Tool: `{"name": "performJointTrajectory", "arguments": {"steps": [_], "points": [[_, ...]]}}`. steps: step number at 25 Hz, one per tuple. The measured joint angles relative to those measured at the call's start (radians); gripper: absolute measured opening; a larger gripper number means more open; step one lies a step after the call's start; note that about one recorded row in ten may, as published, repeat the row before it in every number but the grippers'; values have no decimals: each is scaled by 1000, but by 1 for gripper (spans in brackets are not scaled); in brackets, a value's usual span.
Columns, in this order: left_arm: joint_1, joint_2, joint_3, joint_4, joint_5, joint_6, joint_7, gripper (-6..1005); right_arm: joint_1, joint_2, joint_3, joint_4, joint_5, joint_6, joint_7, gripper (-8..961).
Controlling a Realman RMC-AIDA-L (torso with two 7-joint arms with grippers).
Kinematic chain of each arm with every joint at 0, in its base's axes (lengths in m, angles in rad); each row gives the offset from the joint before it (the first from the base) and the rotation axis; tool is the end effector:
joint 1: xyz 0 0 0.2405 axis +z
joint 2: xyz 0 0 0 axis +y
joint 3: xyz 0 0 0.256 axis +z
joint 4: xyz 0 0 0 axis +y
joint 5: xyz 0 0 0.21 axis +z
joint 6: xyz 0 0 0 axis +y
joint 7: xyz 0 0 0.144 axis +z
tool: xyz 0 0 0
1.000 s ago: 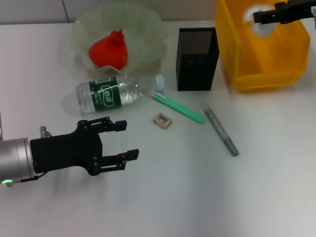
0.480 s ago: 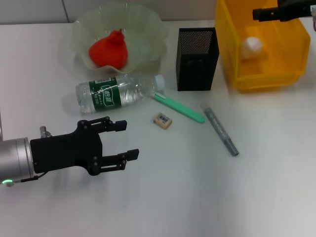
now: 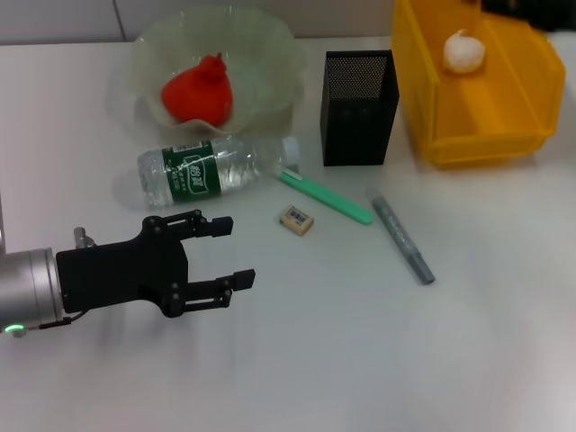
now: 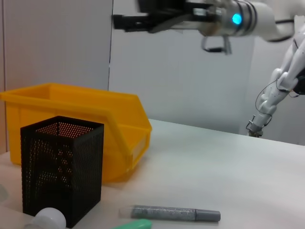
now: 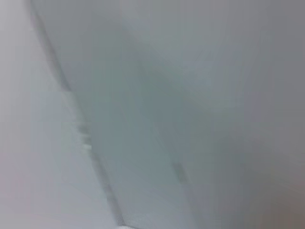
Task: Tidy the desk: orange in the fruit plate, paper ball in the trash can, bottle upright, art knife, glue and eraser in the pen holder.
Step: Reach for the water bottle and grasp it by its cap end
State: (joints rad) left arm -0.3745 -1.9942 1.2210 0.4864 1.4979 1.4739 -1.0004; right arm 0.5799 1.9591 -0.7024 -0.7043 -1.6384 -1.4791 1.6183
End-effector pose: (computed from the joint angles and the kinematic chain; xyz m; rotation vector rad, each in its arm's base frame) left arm -0.2876 0.2806 -0.0309 -2.7747 -0.3516 -0.7518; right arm 0.2302 0.3873 0.0881 -2.4015 0.6963 1.0240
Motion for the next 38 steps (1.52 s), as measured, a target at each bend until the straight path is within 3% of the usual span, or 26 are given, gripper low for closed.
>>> {"name": "performJointTrajectory", "arguments": {"steps": [5, 9, 15, 30, 38], "points": [[-3, 0, 0, 2, -1, 3, 0, 751, -61, -9, -10, 121, 10, -172, -225, 834], [-3, 0, -1, 2, -1, 4, -4, 751, -109, 4, -16, 159, -68, -202, -343, 834], [-3, 7, -17, 3, -1, 4, -14, 750, -150, 25, -8, 217, -164, -182, -472, 834], [-16, 10, -41, 19, 1, 11, -45, 750, -158, 40, -5, 283, -241, -90, -532, 835], [-91, 4, -67, 209, 19, 50, -308, 749, -157, 41, -5, 284, -241, -90, -532, 835]]}}
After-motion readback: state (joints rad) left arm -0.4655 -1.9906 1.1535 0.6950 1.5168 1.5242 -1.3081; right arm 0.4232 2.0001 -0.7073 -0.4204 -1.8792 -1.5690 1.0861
